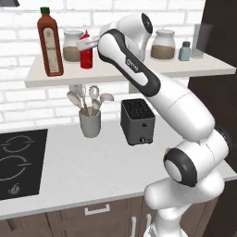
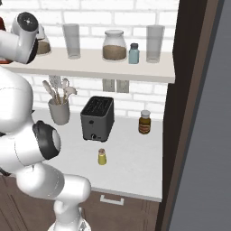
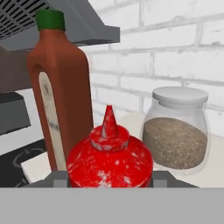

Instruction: Put the shaker and condiment bottle from the counter next to their counterparts in the cabinet.

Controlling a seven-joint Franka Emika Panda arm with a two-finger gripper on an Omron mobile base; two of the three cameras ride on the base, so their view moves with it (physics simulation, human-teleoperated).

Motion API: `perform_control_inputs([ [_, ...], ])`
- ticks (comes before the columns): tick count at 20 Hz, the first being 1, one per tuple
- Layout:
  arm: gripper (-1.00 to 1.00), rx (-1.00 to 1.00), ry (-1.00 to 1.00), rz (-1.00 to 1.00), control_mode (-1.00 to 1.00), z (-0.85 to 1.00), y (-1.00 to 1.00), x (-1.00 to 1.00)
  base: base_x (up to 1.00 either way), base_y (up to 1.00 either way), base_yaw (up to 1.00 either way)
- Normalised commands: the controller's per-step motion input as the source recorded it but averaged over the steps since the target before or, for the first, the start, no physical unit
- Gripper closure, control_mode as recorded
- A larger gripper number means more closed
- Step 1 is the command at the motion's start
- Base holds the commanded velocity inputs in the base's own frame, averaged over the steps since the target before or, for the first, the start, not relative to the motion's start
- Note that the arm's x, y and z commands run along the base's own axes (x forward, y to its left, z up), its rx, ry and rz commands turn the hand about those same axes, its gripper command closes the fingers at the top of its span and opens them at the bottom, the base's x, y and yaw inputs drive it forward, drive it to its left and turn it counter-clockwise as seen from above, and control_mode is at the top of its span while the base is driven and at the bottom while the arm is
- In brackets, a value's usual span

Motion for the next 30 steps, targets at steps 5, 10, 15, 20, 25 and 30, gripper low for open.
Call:
perform_control_inputs([
  [5, -1.0, 0.0, 0.0, 0.0, -1.0, 0.0, 0.13, 0.26, 0.0, 0.0, 0.0],
  [10, -1.0, 0.0, 0.0, 0.0, -1.0, 0.0, 0.02, 0.02, 0.0, 0.0, 0.0],
  [15, -1.0, 0.0, 0.0, 0.0, -1.0, 0.0, 0.01, 0.0, 0.0, 0.0, 0.0],
  [20, -1.0, 0.0, 0.0, 0.0, -1.0, 0.03, 0.01, -0.02, 0.0, 0.0, 0.0],
  [25, -1.0, 0.0, 0.0, 0.0, -1.0, 0.03, 0.03, -0.29, 0.0, 0.0, 0.0],
  [30, -1.0, -0.01, -0.05, -0.03, -1.0, 0.12, 0.03, -0.49, 0.0, 0.0, 0.0],
])
